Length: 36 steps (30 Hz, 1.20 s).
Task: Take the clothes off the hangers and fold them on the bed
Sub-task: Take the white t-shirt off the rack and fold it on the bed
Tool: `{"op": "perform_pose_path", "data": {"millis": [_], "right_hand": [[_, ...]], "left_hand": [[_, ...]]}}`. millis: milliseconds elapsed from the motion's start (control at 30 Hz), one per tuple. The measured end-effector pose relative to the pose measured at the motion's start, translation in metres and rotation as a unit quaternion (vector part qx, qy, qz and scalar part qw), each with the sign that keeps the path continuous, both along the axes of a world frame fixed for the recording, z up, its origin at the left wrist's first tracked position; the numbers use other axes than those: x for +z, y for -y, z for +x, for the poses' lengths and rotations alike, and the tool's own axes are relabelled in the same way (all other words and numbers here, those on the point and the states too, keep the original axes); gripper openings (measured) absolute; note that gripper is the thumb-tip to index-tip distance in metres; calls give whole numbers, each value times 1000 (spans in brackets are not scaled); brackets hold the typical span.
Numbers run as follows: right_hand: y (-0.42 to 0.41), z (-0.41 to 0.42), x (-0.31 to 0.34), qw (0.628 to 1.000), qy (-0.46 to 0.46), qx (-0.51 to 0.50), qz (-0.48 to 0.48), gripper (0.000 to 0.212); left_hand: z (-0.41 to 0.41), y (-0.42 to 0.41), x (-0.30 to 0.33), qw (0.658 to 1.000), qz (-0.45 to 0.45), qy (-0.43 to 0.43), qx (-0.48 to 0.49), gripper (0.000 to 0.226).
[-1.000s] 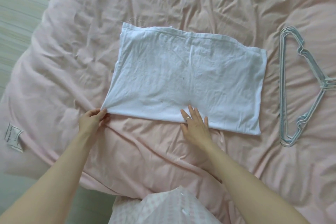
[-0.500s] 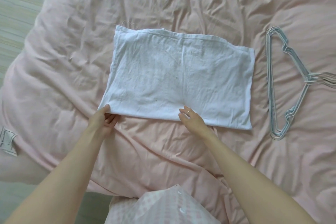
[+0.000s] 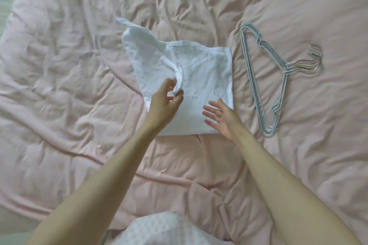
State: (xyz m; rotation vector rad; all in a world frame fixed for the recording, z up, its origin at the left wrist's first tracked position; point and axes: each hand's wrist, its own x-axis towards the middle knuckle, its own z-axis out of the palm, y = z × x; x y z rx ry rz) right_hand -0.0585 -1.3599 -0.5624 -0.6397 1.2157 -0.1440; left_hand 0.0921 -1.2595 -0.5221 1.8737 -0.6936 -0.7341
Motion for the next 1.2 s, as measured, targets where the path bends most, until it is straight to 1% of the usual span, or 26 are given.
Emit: {"op": "perform_pose_path", "data": {"millis": [33, 100, 133, 200, 267, 333, 400, 433, 533, 600, 667, 767, 833, 900, 1000, 1067, 1100, 1133, 1200], "right_hand": [[8, -9, -1, 1000, 9, -29, 6, 35], [21, -25, -5, 997, 21, -77, 14, 35], [25, -32, -8, 996, 22, -86, 14, 37], [30, -46, -19, 997, 14, -75, 7, 41], [28, -55, -28, 999, -4, -46, -14, 41], [28, -58, -35, 998, -38, -14, -53, 28], [30, -57, -41, 992, -84, 18, -95, 12], [32, -56, -45, 986, -109, 38, -116, 9], [36, -55, -52, 960, -186, 94, -186, 12], [35, -57, -53, 943, -227, 105, -219, 8], [33, -63, -57, 933, -257, 103, -230, 4], [30, -70, -61, 926, -273, 116, -233, 13], [29, -72, -60, 909, -289, 154, -259, 19], [29, -72, -61, 899, -299, 166, -273, 18], [27, -70, -68, 911, -310, 127, -242, 13], [25, -67, -72, 920, -308, 112, -215, 9], [25, -64, -73, 928, -296, 101, -202, 10], [25, -63, -73, 937, -281, 83, -189, 17], [27, -59, -73, 947, -265, 57, -173, 37]], "left_hand": [[-14, 9, -8, 999, 7, 9, -44, 6], [-41, 23, -26, 990, 31, 27, -133, 14], [-51, 26, -35, 983, 47, 36, -175, 16], [-69, 32, -51, 963, 83, 47, -252, 12], [-79, 32, -63, 950, 111, 43, -290, 14], [-81, 31, -70, 947, 142, 46, -285, 18], [-75, 27, -76, 945, 168, 77, -269, 20], [-70, 23, -78, 945, 173, 91, -262, 20], [-57, 8, -85, 941, 189, 146, -239, 21], [-49, -5, -90, 938, 218, 172, -209, 20], [-41, -19, -93, 938, 244, 174, -175, 18], [-30, -34, -96, 938, 265, 177, -139, 17], [-23, -43, -98, 936, 287, 170, -109, 17], [-16, -49, -101, 944, 288, 147, -60, 18], [-8, -52, -102, 956, 280, 78, 28, 33], [-2, -51, -102, 949, 303, -19, 87, 47], [1, -51, -103, 943, 308, -75, 106, 49], [4, -49, -103, 937, 306, -122, 118, 48], [8, -45, -103, 926, 303, -187, 122, 37]]}}
